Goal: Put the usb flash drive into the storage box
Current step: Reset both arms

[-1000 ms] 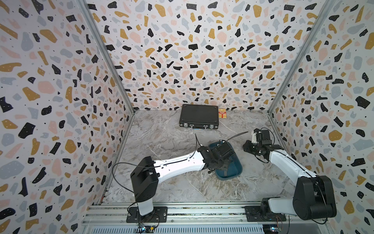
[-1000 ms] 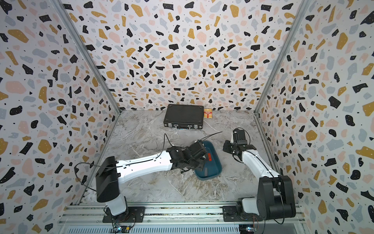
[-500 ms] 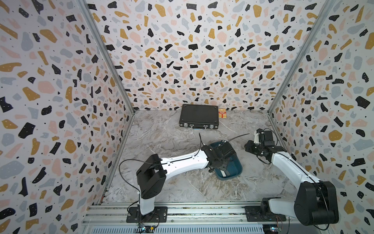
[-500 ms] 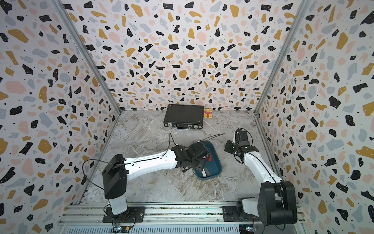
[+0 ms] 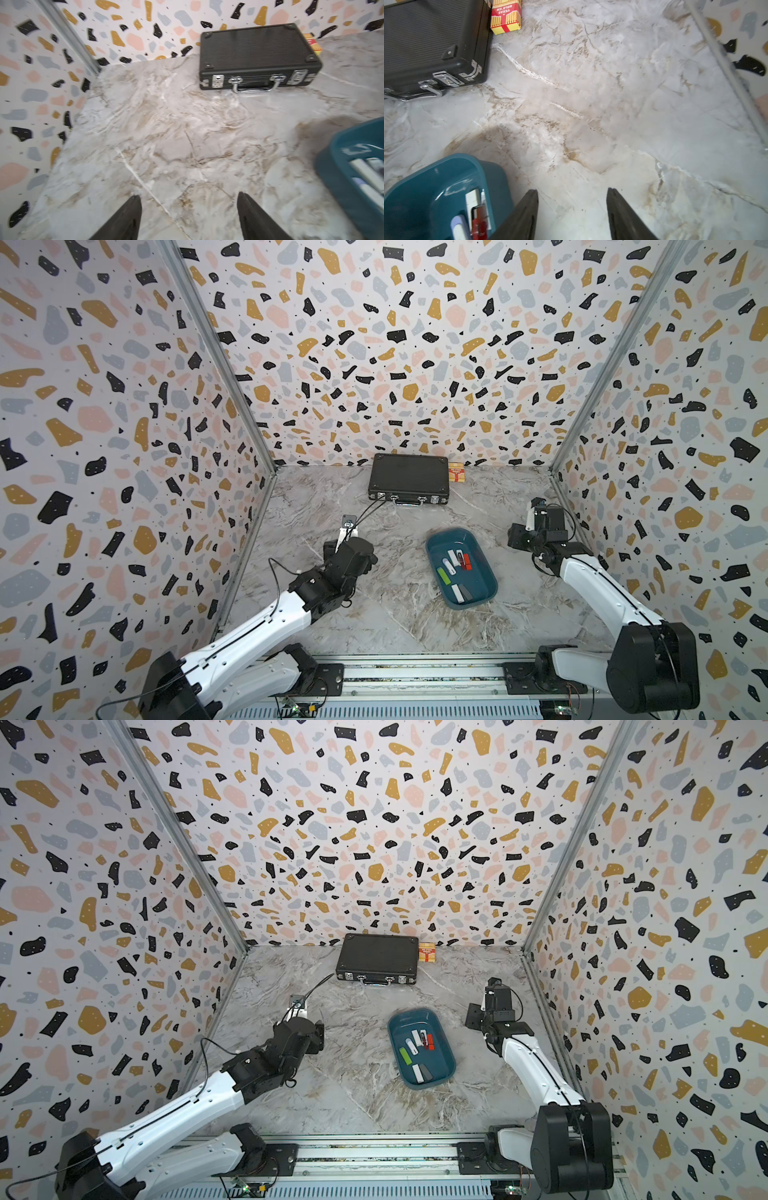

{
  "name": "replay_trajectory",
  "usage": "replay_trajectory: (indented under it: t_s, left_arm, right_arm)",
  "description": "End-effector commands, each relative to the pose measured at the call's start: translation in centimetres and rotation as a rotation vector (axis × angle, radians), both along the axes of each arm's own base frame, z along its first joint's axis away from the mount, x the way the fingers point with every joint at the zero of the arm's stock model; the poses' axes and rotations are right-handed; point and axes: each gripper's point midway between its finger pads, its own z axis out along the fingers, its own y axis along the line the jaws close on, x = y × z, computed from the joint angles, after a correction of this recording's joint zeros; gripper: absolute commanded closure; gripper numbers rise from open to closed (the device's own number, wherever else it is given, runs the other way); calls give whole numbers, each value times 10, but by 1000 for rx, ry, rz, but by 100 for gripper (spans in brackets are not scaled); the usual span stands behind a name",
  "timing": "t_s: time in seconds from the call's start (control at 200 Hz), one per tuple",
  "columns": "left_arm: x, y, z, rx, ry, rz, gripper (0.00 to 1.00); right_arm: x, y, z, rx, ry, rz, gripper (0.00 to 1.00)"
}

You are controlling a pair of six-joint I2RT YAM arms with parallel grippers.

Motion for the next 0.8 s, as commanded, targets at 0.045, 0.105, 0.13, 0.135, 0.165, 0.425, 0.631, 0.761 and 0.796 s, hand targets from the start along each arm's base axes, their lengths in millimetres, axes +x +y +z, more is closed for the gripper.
replay_trajectory:
  t_s: [0.045, 0.105, 0.13, 0.135, 0.165, 0.425, 0.631, 0.761, 0.796]
  left_arm:
    - [10, 35, 13, 130, -243, 142, 24]
    - [9, 48, 1, 175, -253, 170, 23]
    - [9, 55, 3, 177, -272, 197, 21]
    - [9, 56, 3, 178, -274, 203, 21]
    - [9, 56, 0, 197, -257, 180, 21]
    - [39, 82, -47, 156, -220, 183, 22]
    - [68, 103, -73, 91, -188, 169, 22]
    - [79, 108, -92, 32, -119, 138, 22]
    - [80, 107, -92, 21, -108, 133, 21]
  right_arm:
    - [-2, -27, 3, -159, -144, -61, 39]
    - [-6, -35, -11, -193, -142, -94, 39]
    - [-8, -38, -17, -211, -137, -100, 39]
    - [-8, -38, -18, -215, -137, -99, 39]
    - [-11, -41, -24, -231, -126, -110, 40]
    - [-6, -52, -25, -286, -332, -160, 38]
    - [7, -56, -29, -324, -423, -164, 38]
    - [12, -46, -42, -321, -467, -93, 38]
    - [13, -45, -40, -319, -474, -88, 34]
